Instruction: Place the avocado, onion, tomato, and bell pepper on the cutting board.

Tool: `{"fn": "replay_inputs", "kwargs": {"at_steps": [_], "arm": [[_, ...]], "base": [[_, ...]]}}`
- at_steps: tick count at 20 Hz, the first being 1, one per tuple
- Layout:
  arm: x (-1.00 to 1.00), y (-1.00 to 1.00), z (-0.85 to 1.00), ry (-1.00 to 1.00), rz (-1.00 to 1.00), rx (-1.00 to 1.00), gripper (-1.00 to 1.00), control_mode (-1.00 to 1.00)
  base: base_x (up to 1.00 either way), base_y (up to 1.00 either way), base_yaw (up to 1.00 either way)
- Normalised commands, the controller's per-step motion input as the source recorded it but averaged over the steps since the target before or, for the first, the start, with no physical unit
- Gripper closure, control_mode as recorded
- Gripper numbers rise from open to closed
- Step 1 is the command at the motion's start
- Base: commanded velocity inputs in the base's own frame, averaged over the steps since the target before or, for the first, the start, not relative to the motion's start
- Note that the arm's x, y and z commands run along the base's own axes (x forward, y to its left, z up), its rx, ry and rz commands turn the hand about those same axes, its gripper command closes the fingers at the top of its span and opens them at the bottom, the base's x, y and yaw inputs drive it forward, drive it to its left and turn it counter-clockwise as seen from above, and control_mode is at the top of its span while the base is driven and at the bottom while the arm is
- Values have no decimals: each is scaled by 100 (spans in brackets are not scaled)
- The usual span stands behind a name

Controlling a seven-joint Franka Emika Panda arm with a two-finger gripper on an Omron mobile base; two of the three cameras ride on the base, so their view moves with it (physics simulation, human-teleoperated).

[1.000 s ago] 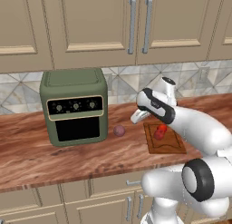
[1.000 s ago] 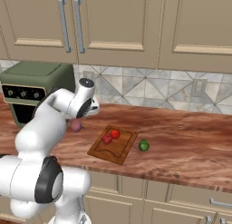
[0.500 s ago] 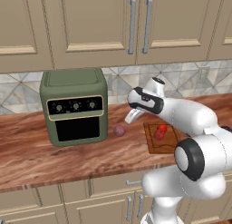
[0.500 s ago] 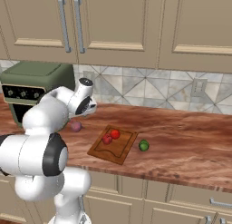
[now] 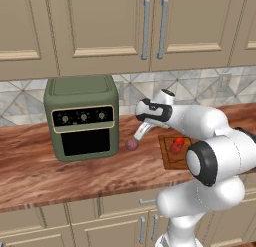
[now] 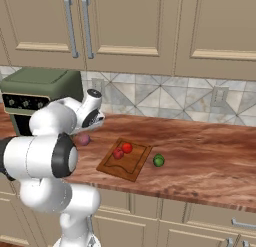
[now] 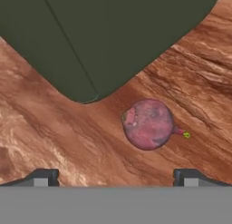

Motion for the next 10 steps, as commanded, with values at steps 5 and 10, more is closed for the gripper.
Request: {"fn": "replay_inputs", "kwargs": {"at_steps": [5, 10], "arm": [[9, 10, -21, 0, 7, 0, -100, -100], [22, 11, -19, 0, 5, -2, -100, -100]], "base": [[0, 0, 0], [0, 0, 0]]}}
